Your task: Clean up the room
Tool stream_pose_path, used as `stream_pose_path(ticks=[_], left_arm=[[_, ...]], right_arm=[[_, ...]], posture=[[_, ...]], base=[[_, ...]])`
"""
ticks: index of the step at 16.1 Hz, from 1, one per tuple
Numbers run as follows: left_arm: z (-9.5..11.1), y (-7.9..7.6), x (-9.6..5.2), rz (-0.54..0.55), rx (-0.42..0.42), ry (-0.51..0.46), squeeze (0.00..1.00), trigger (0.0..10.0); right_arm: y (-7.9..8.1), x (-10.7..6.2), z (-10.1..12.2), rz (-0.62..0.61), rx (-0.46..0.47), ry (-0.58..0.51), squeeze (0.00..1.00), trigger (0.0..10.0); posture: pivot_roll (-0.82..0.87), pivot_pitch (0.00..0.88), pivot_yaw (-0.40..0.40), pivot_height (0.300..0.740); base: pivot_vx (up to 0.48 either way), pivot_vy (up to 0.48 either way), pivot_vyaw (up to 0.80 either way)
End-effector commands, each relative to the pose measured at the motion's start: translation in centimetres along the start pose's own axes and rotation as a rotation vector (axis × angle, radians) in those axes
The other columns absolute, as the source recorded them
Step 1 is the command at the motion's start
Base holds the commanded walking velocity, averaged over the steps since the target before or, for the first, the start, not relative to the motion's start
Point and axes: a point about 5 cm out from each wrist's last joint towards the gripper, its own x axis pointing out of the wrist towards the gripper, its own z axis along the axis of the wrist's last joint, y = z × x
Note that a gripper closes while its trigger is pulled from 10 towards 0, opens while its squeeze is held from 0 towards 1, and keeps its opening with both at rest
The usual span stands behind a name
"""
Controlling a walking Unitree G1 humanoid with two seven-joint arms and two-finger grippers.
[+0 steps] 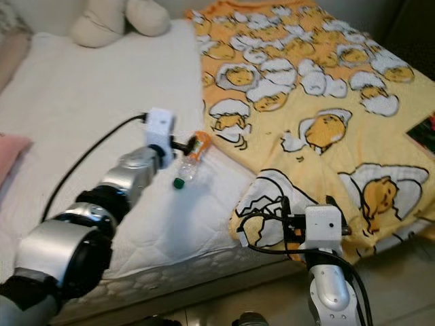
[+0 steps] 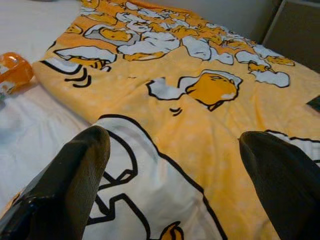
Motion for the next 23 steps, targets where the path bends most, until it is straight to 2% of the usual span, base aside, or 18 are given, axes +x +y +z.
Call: stream_pose_path(ticks=[1,3,5,8,10,13,14,17,19,22,23], left_arm=[[-0.1,0.2,0.0,0.012,0.022,0.019,0.0,10.0],[-0.1,-0.2,0.1,0.012,0.041,0.023,0.0,10.0],[-1.6,-0.2,-0.1,0.035,0.103,0.087,0.0,10.0],[-2.2,-0.6,-0.1,0.022,0.066,0.101,0.0,10.0],[-2.4,-0.9,-0.1,0.031,0.082,0.11,0.0,10.0],[-1.8,-0.3,-0.1,0.094,0.102,0.081,0.0,10.0],[-0.8,0.8,-0.1,0.171,0.14,0.037,0.0,10.0],[2.7,2.7,-0.3,0.296,0.129,-0.12,0.0,10.0],[3.7,2.6,-0.2,0.252,0.059,-0.153,0.0,10.0],[4.0,2.3,-0.2,0.215,0.06,-0.161,0.0,10.0],[2.9,2.9,-0.3,0.244,0.092,-0.107,0.0,10.0]], right_arm=[[-0.2,-0.3,0.3,-0.002,-0.001,0.0,0.0,10.0],[-0.7,-1.7,-0.3,0.004,-0.024,0.035,0.0,10.0],[-1.2,-3.2,-0.3,-0.014,-0.026,0.059,0.0,10.0],[-1.5,-5.3,-0.2,0.002,-0.05,0.09,0.0,10.0],[-2.0,-6.5,-0.1,-0.009,-0.056,0.116,0.0,10.0],[-2.2,-8.8,0.1,-0.01,-0.067,0.163,0.0,10.0],[-2.2,-10.1,0.2,-0.005,-0.076,0.191,0.0,10.0],[-2.3,-11.0,0.3,-0.01,-0.084,0.215,0.0,10.0],[-2.2,-11.3,0.2,0.002,-0.091,0.222,0.0,10.0],[-2.4,-11.5,0.0,0.003,-0.09,0.236,0.0,10.0],[-2.2,-11.2,-0.1,0.015,-0.089,0.237,0.0,10.0]], posture=[[-0.37,0.104,0.084,0.723],[-0.39,0.119,0.086,0.723],[-0.42,0.164,0.08,0.723],[-0.45,0.214,0.07,0.723],[-0.48,0.254,0.065,0.723],[-0.51,0.305,0.058,0.723],[-0.52,0.324,0.057,0.723],[-0.52,0.344,0.06,0.723],[-0.52,0.344,0.061,0.723],[-0.5,0.342,0.056,0.723],[-0.48,0.343,0.047,0.723]], base=[[0.0,0.0,0.0],[0.0,0.0,0.0],[0.0,0.0,0.0],[0.0,0.0,0.0],[0.0,0.0,0.0],[0.0,0.0,0.0],[0.0,0.0,0.0],[0.0,0.0,0.0],[0.0,0.0,0.0],[0.0,0.0,0.0],[0.0,0.0,0.0]])
